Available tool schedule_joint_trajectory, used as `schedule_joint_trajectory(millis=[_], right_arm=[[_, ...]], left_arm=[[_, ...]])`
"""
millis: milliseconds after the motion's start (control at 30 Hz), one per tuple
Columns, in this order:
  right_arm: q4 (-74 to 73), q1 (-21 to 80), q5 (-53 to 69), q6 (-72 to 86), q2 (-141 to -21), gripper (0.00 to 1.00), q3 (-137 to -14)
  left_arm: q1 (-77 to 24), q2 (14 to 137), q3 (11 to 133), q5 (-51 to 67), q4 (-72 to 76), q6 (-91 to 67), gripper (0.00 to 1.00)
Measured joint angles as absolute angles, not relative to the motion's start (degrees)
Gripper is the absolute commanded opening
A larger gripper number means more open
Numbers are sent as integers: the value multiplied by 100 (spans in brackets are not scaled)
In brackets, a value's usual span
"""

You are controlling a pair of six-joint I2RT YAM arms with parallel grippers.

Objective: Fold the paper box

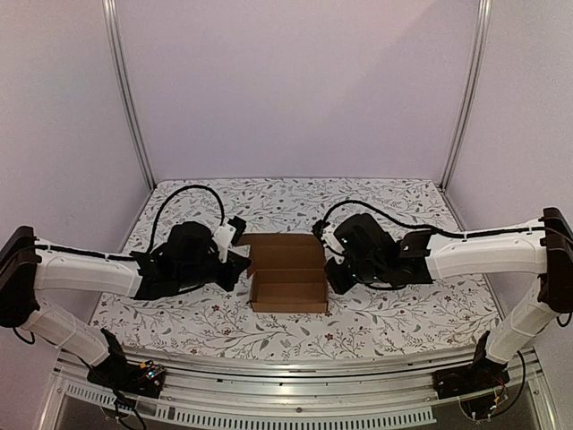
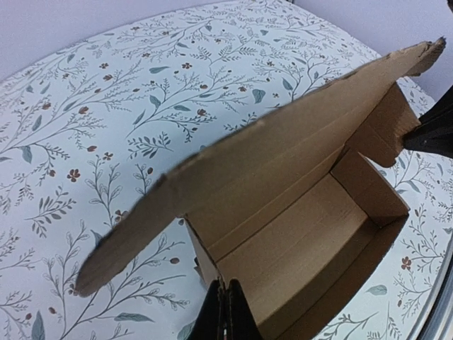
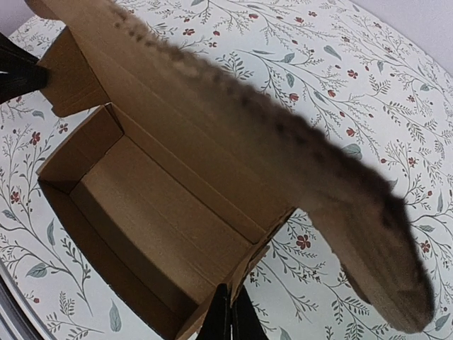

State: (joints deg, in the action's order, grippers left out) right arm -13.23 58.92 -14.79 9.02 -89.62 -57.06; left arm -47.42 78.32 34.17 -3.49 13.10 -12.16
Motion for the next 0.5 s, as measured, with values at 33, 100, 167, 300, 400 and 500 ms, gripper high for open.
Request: schedule_joint_trajectory(millis=[33, 100, 167, 300, 400, 500], right_arm=[[-1286, 5892, -1525, 978, -8989, 0, -5704], [-1219, 5896, -1621, 1109, -9030, 0, -5704], [-1166, 5924, -1730, 1214, -9067, 0, -5704], [-1109, 6029, -1931, 1323, -9150, 0, -5704], [-1105, 6119, -2078, 1376, -9203, 0, -5704], [-1105, 6213, -2209, 1417, -9247, 0, -5704]], left_arm=[[-4775, 7832, 3406, -412, 1317, -1280, 0], [-4842, 7832, 3400, -539, 1332, -1415, 0], [-4912, 7832, 3391, -659, 1343, -1516, 0], [-5011, 7832, 3391, -832, 1343, -1710, 0], [-5054, 7837, 3391, -930, 1341, -1872, 0], [-5107, 7856, 3393, -1024, 1352, -2036, 0]])
